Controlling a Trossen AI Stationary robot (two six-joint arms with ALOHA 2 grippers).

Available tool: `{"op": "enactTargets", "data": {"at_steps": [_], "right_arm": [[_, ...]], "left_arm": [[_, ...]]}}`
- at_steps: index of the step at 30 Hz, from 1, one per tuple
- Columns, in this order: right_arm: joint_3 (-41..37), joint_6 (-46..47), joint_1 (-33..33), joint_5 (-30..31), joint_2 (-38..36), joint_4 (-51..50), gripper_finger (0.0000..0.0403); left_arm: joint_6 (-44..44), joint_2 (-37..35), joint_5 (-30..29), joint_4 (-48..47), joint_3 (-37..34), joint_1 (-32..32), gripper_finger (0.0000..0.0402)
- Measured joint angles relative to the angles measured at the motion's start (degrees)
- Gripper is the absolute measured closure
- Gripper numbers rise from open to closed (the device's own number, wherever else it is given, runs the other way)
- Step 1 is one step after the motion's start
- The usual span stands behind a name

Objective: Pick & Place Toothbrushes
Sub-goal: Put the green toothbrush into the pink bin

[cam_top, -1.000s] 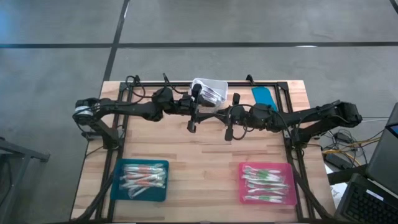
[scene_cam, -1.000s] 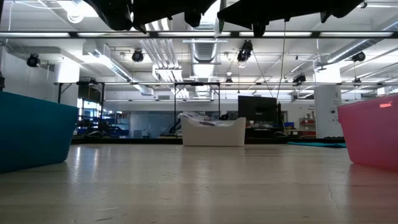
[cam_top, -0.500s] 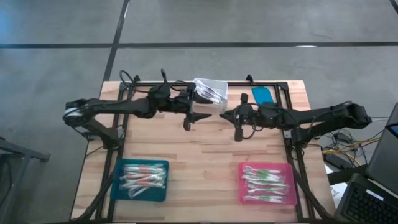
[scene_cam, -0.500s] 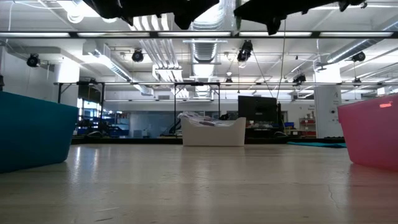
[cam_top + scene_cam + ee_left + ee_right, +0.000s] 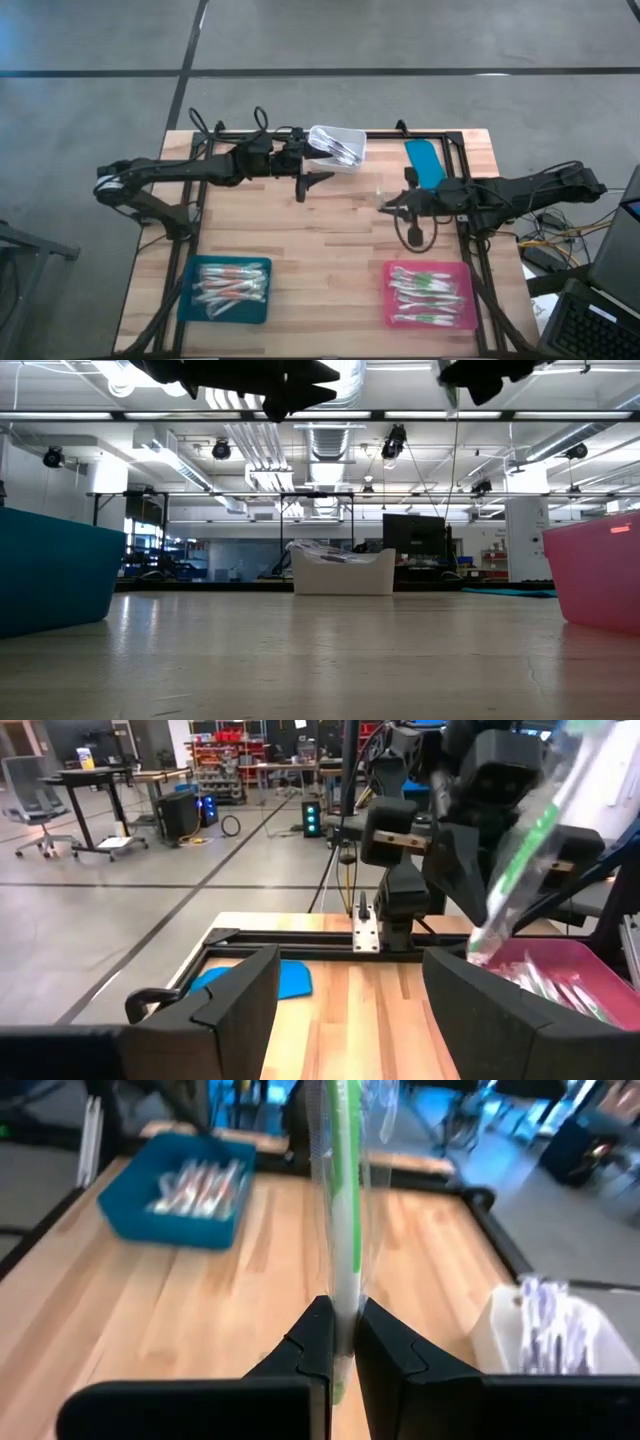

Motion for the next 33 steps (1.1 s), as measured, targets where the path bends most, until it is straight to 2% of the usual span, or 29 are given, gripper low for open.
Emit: {"op": "enactTargets", "data": {"at_steps": [8,21,33], "right_arm": [[2.69,5.30,4.06,0.57,1.47,-9.47,0.0383],[13.38,15.73,9.40,0.58,8.16,-31.69,0.0382],[20.24,28.11,17.47,0.01,14.38,-46.55,0.0381]], "left_arm": [[-0.04,0.00,-0.11,0.02,-0.07,0.00,0.0151],[-0.09,0.00,-0.12,-0.27,-0.07,-0.02,0.0152],[-0.11,0.00,-0.13,-0.31,-0.15,-0.02,0.0151]]}}
